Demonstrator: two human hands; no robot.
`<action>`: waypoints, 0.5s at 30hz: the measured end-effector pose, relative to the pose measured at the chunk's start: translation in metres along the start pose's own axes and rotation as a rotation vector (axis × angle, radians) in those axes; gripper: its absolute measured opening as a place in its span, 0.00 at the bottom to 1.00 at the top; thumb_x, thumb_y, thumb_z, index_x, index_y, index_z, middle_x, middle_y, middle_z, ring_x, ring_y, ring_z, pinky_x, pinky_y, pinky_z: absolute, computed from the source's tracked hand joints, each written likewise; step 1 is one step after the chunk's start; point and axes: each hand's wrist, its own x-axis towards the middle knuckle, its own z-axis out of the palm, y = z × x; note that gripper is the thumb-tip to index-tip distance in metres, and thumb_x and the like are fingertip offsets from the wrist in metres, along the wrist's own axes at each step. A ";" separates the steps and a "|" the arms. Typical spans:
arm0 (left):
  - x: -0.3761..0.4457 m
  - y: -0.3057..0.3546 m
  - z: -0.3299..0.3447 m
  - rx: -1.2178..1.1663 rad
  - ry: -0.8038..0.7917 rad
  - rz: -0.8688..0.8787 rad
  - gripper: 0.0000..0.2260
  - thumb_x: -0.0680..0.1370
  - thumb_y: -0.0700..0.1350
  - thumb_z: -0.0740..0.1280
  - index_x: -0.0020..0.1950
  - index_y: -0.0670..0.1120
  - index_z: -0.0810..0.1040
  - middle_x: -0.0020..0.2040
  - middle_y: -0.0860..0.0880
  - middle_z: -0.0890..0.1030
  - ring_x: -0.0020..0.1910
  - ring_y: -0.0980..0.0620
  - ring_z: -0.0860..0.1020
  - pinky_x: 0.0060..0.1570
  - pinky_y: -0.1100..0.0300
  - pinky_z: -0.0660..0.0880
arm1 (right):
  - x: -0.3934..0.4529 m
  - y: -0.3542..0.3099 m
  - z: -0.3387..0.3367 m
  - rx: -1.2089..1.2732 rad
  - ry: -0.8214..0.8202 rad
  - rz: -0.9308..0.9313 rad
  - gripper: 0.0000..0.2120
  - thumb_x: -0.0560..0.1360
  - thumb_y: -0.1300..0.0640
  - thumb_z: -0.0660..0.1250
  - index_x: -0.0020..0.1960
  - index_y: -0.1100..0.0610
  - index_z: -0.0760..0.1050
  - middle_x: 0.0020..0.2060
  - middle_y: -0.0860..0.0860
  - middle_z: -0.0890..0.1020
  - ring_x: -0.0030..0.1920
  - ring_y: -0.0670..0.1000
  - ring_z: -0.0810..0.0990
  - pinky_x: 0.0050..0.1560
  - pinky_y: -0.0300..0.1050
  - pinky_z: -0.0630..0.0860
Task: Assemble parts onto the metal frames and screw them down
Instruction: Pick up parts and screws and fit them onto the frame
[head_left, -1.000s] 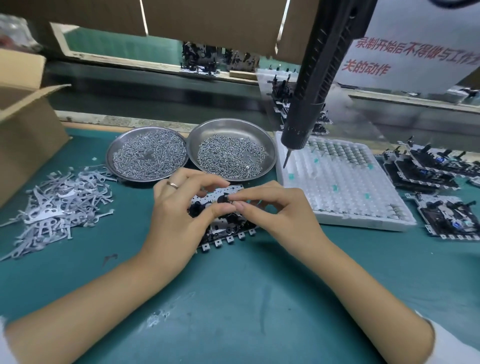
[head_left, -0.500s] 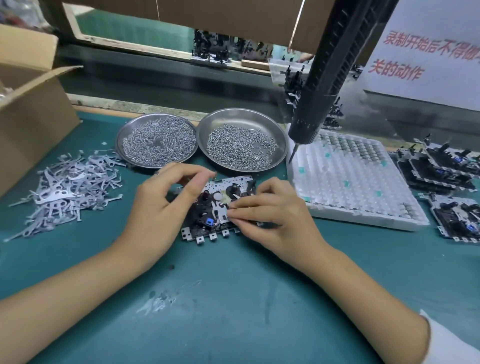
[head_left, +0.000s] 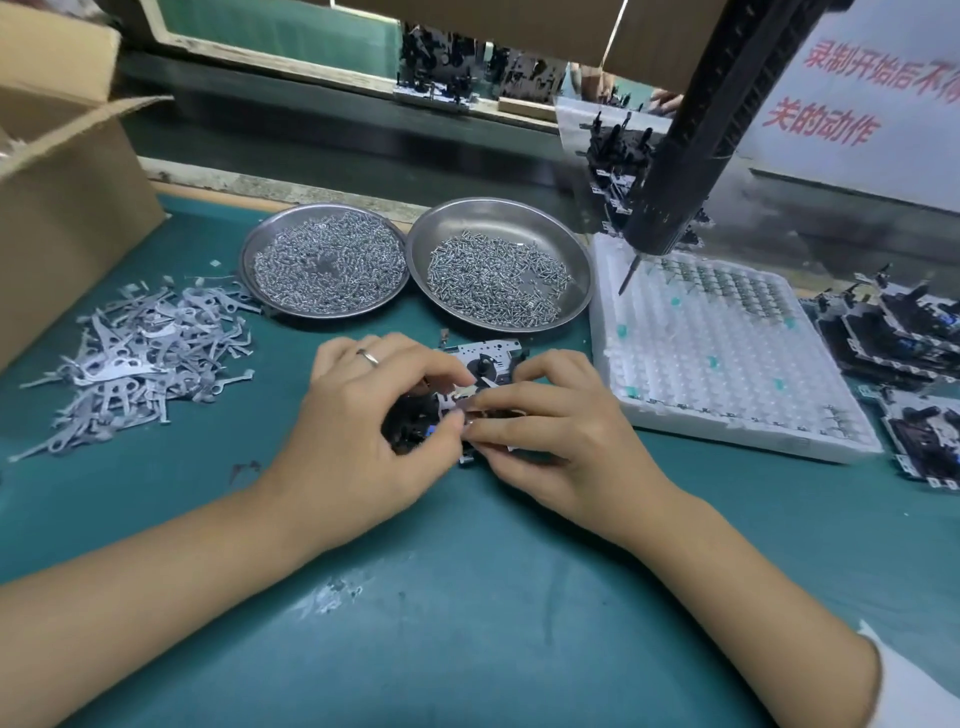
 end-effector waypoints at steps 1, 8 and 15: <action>-0.002 0.000 0.001 0.049 -0.029 0.023 0.13 0.69 0.52 0.63 0.49 0.48 0.79 0.44 0.56 0.78 0.44 0.53 0.76 0.55 0.57 0.63 | 0.000 0.000 0.000 0.018 -0.008 0.011 0.06 0.73 0.58 0.70 0.47 0.56 0.85 0.49 0.48 0.84 0.43 0.57 0.75 0.49 0.51 0.70; -0.007 0.000 0.007 0.161 -0.086 0.012 0.17 0.67 0.55 0.63 0.52 0.49 0.77 0.45 0.58 0.78 0.45 0.55 0.75 0.60 0.59 0.59 | 0.001 -0.004 -0.002 0.235 -0.001 0.218 0.07 0.69 0.62 0.73 0.47 0.57 0.85 0.47 0.47 0.85 0.44 0.52 0.72 0.49 0.57 0.73; -0.005 -0.001 0.009 0.094 -0.077 0.006 0.17 0.68 0.55 0.62 0.53 0.50 0.79 0.42 0.62 0.79 0.48 0.56 0.75 0.64 0.62 0.55 | 0.001 -0.006 -0.004 0.269 -0.003 0.239 0.08 0.69 0.65 0.73 0.46 0.58 0.85 0.45 0.51 0.84 0.43 0.51 0.72 0.48 0.53 0.72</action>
